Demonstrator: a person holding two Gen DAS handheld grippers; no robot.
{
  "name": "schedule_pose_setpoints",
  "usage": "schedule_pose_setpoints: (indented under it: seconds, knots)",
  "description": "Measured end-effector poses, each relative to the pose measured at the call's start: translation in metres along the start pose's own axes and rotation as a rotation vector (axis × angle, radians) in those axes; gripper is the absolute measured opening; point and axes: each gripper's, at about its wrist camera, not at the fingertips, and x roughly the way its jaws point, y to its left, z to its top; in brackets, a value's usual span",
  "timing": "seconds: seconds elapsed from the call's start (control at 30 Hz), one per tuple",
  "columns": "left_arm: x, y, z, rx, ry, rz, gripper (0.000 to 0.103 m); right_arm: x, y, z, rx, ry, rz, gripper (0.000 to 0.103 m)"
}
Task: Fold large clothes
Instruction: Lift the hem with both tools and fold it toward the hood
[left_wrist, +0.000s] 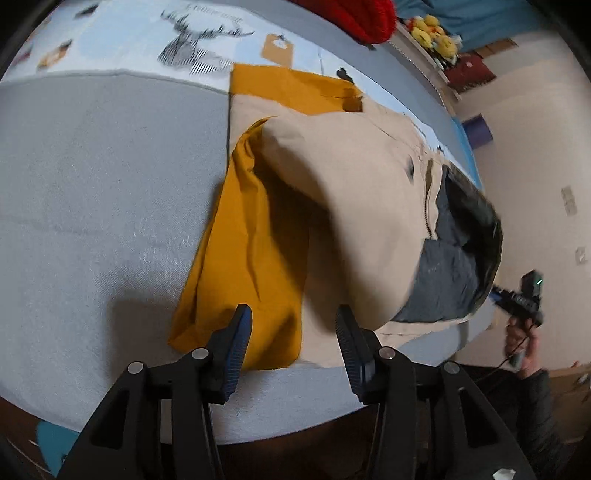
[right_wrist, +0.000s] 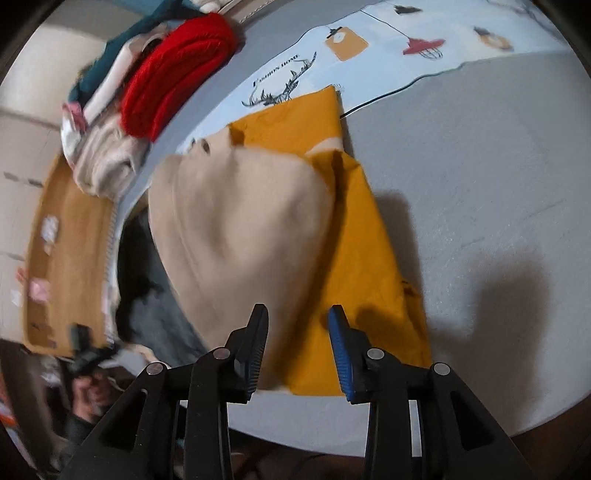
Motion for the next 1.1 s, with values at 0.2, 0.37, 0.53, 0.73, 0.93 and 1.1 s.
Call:
schedule_pose_setpoints:
  seconds: [0.2, 0.37, 0.53, 0.73, 0.93, 1.1]
  knots:
    - [0.003, -0.001, -0.003, 0.056, -0.016, 0.159, 0.043, 0.007, 0.01, -0.006, -0.154, 0.004, -0.188, 0.036]
    - [0.016, -0.017, 0.003, 0.175, -0.036, 0.302, 0.051, 0.017, 0.016, -0.005, -0.25, -0.014, -0.279, 0.036]
    - [0.027, -0.028, 0.024, 0.242, -0.079, 0.378, 0.056, 0.029, 0.023, 0.005, -0.303, -0.058, -0.365, 0.036]
    - [0.034, -0.04, 0.058, 0.299, -0.142, 0.416, 0.058, 0.043, 0.032, 0.039, -0.33, -0.092, -0.39, 0.036]
    - [0.041, -0.039, 0.091, 0.3, -0.168, 0.386, 0.058, 0.053, 0.036, 0.077, -0.353, -0.124, -0.354, 0.036]
    - [0.051, -0.032, 0.118, 0.292, -0.178, 0.329, 0.056, 0.063, 0.044, 0.099, -0.364, -0.135, -0.305, 0.036]
